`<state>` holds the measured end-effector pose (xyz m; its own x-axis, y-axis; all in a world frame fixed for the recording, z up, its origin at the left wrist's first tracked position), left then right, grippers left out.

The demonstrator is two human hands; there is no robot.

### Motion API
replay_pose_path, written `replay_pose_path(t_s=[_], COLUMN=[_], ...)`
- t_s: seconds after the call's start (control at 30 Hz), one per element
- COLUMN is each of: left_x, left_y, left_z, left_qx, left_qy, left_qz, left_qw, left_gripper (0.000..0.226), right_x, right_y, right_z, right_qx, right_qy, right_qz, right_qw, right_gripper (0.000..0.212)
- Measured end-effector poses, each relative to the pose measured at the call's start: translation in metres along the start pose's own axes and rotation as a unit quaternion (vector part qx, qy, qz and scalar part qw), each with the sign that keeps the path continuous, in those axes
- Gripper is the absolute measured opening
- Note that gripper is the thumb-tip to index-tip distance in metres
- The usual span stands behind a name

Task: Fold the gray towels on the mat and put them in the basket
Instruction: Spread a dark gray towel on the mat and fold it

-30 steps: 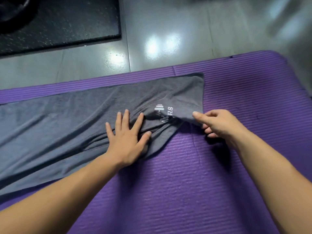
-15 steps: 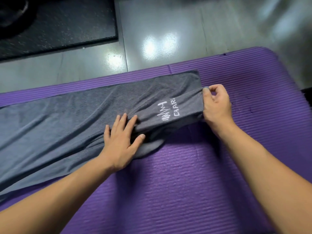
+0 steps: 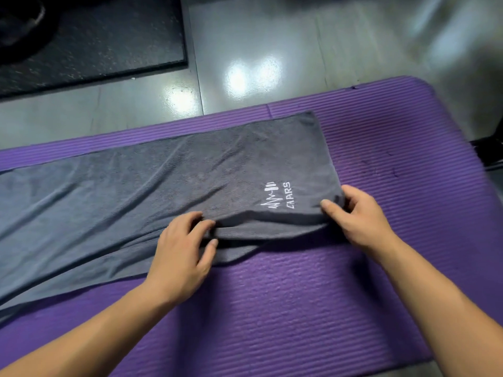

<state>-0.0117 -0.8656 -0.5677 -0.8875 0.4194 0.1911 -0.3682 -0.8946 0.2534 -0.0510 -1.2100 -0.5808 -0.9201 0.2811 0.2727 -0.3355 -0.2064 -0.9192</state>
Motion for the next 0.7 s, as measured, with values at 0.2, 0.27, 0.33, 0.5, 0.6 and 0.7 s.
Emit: replay_pose_path(t_s=[0.2, 0.27, 0.33, 0.5, 0.6, 0.7], left_x=[0.013, 0.017, 0.022, 0.032, 0.033, 0.033], left_y=[0.001, 0.006, 0.009, 0.004, 0.001, 0.005], left_z=[0.003, 0.007, 0.006, -0.014, -0.02, -0.02], left_qx=[-0.008, 0.007, 0.012, -0.027, -0.041, -0.031], left_qy=[0.018, 0.046, 0.057, -0.017, -0.046, -0.071], left_qz=[-0.017, -0.034, -0.062, -0.071, -0.07, -0.081], left_qw=[1.0, 0.998, 0.996, 0.997, 0.996, 0.994], left_gripper=[0.053, 0.048, 0.04, 0.037, 0.04, 0.033], right_x=[0.008, 0.01, 0.017, 0.057, 0.074, 0.078], right_y=[-0.012, -0.005, 0.005, 0.013, 0.024, 0.036], right_z=[0.003, 0.005, 0.008, -0.002, -0.006, -0.002], right_qx=[0.101, 0.125, 0.096, 0.043, 0.053, 0.012], right_qy=[0.14, 0.135, 0.133, 0.067, 0.095, 0.186], right_qz=[-0.004, -0.068, -0.137, -0.156, -0.149, -0.169], right_qw=[0.985, 0.98, 0.977, 0.985, 0.983, 0.968], right_gripper=[0.024, 0.028, 0.035, 0.038, 0.02, 0.018])
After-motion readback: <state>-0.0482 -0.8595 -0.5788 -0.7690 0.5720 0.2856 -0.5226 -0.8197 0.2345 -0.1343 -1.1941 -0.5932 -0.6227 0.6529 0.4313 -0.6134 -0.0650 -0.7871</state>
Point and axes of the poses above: each hand's wrist, its own x-axis away from the middle knuckle, its own z-axis out of the back of the hand, y = z × x, the point moved 4 cm from there along -x, towards the middle knuckle, and after that the axes turned 8 degrees about -x, right-handed, at the moved point
